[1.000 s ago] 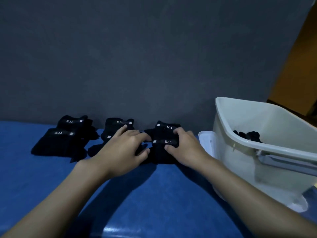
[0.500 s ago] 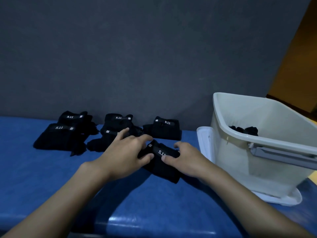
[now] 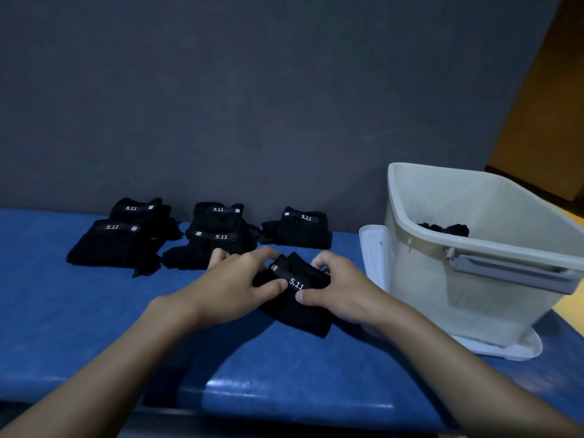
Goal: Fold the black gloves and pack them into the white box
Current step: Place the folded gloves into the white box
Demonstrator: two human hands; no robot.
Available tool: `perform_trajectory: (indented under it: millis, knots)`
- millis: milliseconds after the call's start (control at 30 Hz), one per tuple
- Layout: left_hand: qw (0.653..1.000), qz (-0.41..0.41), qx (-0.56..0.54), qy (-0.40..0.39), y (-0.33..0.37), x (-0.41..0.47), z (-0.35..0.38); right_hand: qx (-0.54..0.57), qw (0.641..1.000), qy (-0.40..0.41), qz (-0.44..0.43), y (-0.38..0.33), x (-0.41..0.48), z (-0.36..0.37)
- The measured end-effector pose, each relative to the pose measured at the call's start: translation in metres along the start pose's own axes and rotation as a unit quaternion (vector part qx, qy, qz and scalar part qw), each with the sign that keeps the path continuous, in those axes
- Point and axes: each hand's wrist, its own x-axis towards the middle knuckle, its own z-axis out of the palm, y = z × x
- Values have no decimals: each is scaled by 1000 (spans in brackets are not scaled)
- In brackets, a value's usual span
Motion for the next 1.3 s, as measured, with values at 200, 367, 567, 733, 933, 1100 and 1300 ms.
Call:
perform_trajectory:
  millis: [200, 367, 567, 733, 933, 1100, 1300]
  knots:
    - [993, -43, -112, -20, -2, 1, 0, 61, 997, 24, -31, -1, -6, -2]
    - [955, -42, -291, -27, 2, -1, -12, 94, 992, 38, -80, -6, -11, -5]
    - [913, -34, -407, 9, 18, -7, -39, 88, 981, 68, -159, -26, -21, -15]
    - [904, -16, -419, 88, 39, -7, -67, 55, 975, 86, -197, -46, -31, -29]
    - [927, 76, -358, 78, 69, 2, -113, 97, 971, 45, -214, -70, -45, -63]
    - [940, 142, -308, 37, 97, 20, -143, 168, 960, 6, -222, -84, -54, -97]
    - [944, 194, -268, -10, 138, 43, -145, 219, 947, -19, -235, -81, -63, -132]
